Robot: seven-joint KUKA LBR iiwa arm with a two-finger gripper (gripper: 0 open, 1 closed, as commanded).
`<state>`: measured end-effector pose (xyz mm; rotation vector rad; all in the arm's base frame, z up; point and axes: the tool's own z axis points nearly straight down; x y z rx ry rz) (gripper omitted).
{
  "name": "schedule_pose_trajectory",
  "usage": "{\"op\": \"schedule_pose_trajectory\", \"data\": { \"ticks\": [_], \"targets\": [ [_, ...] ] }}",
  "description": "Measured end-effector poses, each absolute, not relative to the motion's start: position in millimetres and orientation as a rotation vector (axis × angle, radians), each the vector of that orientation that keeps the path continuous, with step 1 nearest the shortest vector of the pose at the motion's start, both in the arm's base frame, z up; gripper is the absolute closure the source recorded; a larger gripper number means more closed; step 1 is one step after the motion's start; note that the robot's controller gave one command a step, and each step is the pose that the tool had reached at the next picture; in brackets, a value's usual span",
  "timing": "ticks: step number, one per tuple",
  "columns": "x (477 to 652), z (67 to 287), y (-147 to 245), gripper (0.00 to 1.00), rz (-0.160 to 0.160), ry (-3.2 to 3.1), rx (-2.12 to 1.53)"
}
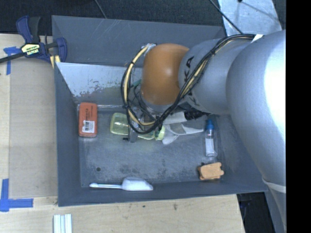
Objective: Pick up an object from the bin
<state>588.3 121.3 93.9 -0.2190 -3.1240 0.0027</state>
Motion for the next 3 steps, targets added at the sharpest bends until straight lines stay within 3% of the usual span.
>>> {"op": "schedule_pose_trajectory", "data": {
  "ticks": [3],
  "targets": [
    [590.5, 144.4, 121.4, 1.0, -0.001, -3.135, -0.22]
  ]
}}
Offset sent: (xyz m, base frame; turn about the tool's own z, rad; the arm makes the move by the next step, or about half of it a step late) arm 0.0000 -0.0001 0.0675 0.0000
